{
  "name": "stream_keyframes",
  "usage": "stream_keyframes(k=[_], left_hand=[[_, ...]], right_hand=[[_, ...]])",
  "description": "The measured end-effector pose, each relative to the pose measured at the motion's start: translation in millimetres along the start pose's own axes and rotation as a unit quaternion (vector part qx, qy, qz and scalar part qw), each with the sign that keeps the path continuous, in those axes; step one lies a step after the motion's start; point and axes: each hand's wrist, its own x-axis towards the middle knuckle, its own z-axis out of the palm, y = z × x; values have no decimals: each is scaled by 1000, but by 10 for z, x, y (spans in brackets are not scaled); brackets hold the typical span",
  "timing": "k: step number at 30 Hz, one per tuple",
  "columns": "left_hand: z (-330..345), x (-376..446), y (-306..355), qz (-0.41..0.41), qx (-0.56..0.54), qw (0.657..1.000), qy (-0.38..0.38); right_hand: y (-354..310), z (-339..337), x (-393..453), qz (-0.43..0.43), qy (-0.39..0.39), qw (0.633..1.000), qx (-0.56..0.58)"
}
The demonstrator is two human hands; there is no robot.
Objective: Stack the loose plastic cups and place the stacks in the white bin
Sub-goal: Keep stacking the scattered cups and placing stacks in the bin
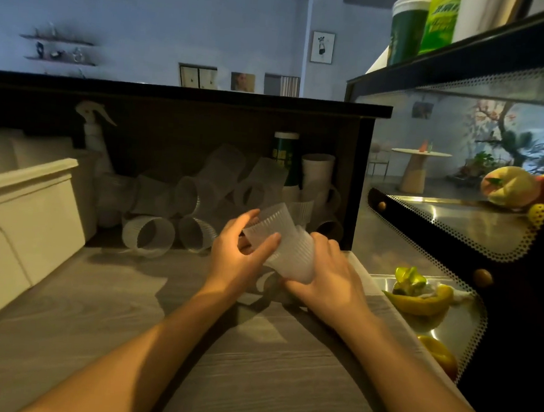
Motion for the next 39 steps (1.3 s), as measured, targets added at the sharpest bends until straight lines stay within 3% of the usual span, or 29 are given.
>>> stream_keyframes(k=[9, 11, 14, 16, 20, 28, 34, 39], left_hand=[[179, -62, 82, 39, 32, 998, -22], [170, -87, 64, 32, 41, 996, -74], [111, -132, 24, 54, 146, 971, -181], [93, -130, -11, 61, 207, 956, -198], [118, -73, 2, 104, 203, 965, -129], [-54, 313, 51, 95, 189, 976, 43], [19, 829, 15, -30, 316, 948, 5], [91, 996, -90, 14, 435, 899, 44]], right_hand=[[45, 28, -58, 23, 29, 995, 96], [44, 25, -51, 27, 25, 992, 120], [83, 29, -60, 31, 34, 992, 117], [119, 35, -71, 32, 34, 993, 109], [104, 34, -31, 38, 54, 990, 123], [183, 106, 58, 115, 102, 984, 94], [248, 144, 42, 126, 107, 980, 107], [260, 157, 62, 129, 106, 979, 115]])
